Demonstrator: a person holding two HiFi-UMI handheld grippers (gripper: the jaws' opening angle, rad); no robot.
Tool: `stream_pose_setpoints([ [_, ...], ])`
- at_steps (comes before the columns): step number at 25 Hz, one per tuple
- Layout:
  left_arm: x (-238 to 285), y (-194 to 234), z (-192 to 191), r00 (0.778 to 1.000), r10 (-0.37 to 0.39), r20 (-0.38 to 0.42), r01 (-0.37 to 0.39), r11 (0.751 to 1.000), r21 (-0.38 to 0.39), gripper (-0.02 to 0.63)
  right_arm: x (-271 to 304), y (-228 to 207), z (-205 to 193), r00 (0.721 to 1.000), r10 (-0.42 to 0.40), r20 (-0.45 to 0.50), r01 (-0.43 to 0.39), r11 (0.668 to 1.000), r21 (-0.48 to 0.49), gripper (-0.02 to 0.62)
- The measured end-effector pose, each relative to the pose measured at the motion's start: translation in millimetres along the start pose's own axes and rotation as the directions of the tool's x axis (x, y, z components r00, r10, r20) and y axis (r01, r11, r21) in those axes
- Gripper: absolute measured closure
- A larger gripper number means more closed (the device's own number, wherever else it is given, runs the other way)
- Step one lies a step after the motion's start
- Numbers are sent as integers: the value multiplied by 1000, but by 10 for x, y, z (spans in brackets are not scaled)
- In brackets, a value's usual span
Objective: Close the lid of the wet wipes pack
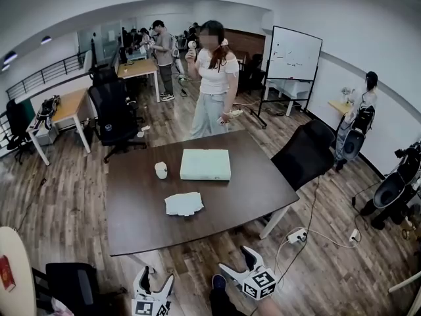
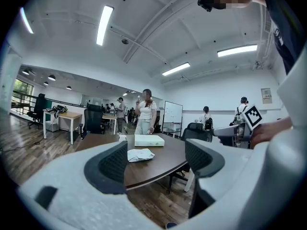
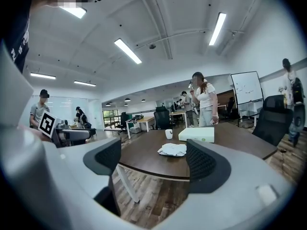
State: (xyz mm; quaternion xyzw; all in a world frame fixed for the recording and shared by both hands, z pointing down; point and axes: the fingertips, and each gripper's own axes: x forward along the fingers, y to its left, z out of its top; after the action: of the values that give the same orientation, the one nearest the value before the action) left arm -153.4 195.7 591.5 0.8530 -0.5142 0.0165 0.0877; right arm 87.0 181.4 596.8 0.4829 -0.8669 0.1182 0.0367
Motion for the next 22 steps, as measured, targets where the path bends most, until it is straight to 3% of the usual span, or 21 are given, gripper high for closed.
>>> stream_pose_setpoints([
  [10, 1135, 209, 172, 999, 49, -16, -48, 999, 5, 235, 976, -809, 223, 995, 92, -29, -92, 996, 7, 160],
  [22, 1935, 592, 476, 981, 192, 1, -192, 981, 26, 232, 2022, -1408, 455, 969, 232, -86, -236, 971, -44, 161],
])
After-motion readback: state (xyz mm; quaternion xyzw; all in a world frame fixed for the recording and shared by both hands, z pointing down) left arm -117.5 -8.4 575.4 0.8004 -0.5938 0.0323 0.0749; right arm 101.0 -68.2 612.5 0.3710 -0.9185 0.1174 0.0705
